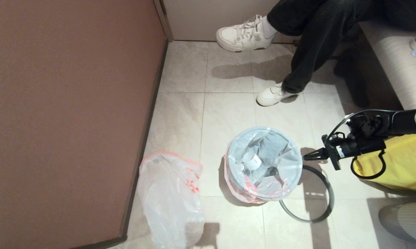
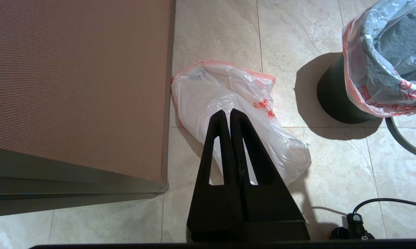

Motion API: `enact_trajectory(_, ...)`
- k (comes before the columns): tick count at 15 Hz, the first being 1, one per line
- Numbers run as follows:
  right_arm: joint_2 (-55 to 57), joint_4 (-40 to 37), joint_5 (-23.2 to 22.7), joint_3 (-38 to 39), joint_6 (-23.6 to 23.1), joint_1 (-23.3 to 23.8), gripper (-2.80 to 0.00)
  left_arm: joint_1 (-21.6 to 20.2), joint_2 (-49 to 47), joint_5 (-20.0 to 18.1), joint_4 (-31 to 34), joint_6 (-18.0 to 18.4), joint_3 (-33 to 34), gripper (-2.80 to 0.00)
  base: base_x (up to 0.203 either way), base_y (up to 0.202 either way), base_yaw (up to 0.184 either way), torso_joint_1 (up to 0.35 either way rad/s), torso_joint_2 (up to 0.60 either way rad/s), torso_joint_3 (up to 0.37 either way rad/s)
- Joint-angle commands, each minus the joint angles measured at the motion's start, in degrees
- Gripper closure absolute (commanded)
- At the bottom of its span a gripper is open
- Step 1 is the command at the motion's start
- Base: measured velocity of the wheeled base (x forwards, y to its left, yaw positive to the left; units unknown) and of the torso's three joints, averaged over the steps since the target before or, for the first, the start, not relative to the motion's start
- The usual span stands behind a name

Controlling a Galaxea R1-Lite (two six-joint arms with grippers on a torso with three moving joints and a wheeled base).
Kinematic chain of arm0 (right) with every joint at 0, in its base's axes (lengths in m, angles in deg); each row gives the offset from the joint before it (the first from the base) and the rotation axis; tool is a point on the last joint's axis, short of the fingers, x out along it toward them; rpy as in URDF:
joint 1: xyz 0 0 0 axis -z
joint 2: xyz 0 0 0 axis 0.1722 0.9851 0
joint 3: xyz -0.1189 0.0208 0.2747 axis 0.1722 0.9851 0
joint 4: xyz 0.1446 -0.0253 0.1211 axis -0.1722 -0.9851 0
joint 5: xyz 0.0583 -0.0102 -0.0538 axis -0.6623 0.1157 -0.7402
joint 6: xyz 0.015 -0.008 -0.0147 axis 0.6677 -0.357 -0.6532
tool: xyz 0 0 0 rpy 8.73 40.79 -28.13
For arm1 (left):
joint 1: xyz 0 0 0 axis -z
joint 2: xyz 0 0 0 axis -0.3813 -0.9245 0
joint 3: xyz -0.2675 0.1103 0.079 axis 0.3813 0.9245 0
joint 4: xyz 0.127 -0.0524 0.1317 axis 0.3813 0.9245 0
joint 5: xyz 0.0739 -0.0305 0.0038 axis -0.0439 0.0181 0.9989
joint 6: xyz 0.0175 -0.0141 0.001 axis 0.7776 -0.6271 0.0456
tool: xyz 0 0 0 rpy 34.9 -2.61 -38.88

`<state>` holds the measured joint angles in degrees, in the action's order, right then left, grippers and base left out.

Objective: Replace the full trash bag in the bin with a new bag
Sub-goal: Place the trash bag on the floor

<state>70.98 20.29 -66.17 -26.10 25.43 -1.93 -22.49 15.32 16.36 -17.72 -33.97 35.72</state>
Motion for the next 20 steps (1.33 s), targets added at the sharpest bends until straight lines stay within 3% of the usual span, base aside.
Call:
enact_trajectory(1, 0.4, -0.5, 0.4, 0.3, -3.0, 0.4, 0.0, 0.0, 0.0, 0.0, 0.0, 0.0, 0.0, 0.0, 0.0, 0.0, 0.0, 0.0, 0.0, 0.0)
enact_trajectory(3, 2.0, -1.4, 6.4, 0.3, -7.7, 0.7, 0.0, 0.0, 0.0, 0.0, 0.0, 0.0, 0.0, 0.0, 0.0, 0.0, 0.0, 0.0, 0.0, 0.0)
enact_trajectory(6, 3.0, -4.9, 20.5, 1.7, -15.7, -0.3, 0.0, 0.0, 0.0, 0.1, 0.0, 0.0, 0.0, 0.0, 0.0, 0.0, 0.0, 0.0, 0.0, 0.0)
enact_trajectory(13, -0.5, -1.6, 26.7, 11.8, -17.8, -5.7, 0.0, 0.0, 0.0, 0.1, 0.0, 0.0, 0.0, 0.0, 0.0, 0.0, 0.0, 0.0, 0.0, 0.0)
enact_trajectory(15, -3.4, 3.0, 29.8, 17.7, -17.8, -8.6, 0.0, 0.0, 0.0, 0.0, 0.0, 0.0, 0.0, 0.0, 0.0, 0.0, 0.0, 0.0, 0.0, 0.0)
enact_trajectory(18, -7.6, 24.5, 32.6, 30.1, -17.7, -11.2, 0.0, 0.0, 0.0, 0.0, 0.0, 0.0, 0.0, 0.0, 0.0, 0.0, 0.0, 0.0, 0.0, 0.0)
enact_trajectory(20, -10.3, 33.0, 33.4, 35.0, -17.5, -12.8, 0.0, 0.0, 0.0, 0.0, 0.0, 0.0, 0.0, 0.0, 0.0, 0.0, 0.0, 0.0, 0.0, 0.0)
